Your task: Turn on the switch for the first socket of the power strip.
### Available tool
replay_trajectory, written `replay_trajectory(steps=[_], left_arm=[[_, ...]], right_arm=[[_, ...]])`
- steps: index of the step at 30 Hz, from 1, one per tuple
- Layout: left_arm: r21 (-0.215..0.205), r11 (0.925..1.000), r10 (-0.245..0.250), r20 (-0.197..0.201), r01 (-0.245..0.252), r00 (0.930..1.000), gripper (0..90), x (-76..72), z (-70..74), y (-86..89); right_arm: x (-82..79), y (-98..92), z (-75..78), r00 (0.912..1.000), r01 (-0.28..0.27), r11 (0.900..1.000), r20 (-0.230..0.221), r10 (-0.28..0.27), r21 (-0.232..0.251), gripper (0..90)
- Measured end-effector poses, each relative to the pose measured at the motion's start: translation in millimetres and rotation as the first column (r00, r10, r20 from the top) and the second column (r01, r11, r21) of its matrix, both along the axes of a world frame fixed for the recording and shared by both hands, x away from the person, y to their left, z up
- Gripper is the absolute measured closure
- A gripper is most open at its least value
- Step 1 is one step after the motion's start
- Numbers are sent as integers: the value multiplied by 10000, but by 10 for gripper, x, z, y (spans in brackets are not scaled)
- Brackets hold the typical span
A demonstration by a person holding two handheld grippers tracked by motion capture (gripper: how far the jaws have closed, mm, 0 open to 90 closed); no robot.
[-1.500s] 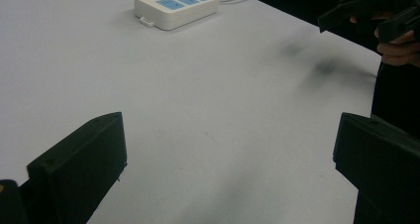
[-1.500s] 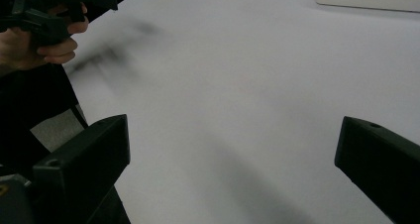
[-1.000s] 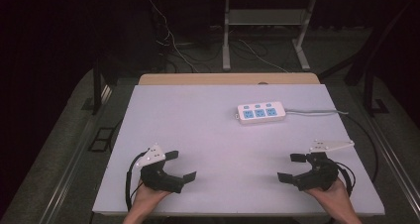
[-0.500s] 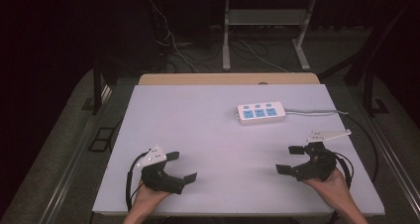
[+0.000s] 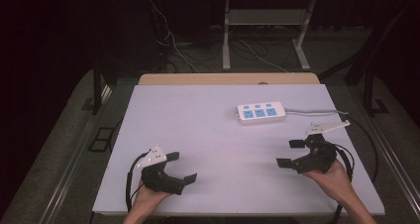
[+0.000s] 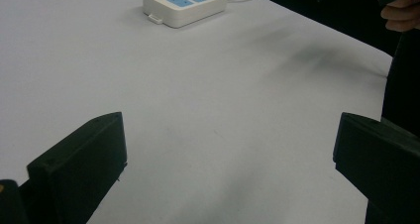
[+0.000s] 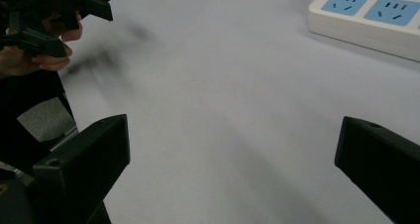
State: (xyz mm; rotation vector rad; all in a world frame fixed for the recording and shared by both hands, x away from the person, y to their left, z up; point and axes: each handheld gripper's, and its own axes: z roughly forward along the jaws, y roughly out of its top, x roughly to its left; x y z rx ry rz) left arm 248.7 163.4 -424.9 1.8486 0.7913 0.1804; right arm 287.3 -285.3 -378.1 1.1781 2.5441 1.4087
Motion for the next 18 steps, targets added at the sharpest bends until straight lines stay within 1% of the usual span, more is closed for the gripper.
replay_trajectory(steps=[5, 14, 18], left_arm=[[-4, 10000, -28, -12, 28, 10000, 0, -3, 0, -2], [-44, 10000, -57, -53, 57, 10000, 0, 2, -1, 5], [-39, 10000, -51, -55, 51, 10000, 0, 2, -1, 7]], right_arm=[[86, 17, 52, 10000, -71, 9998, -59, 69, -207, 3], [257, 19, 204, 9999, -54, 9992, 149, 60, -406, 3], [301, 21, 230, 9998, -62, 9990, 178, 70, -437, 2]])
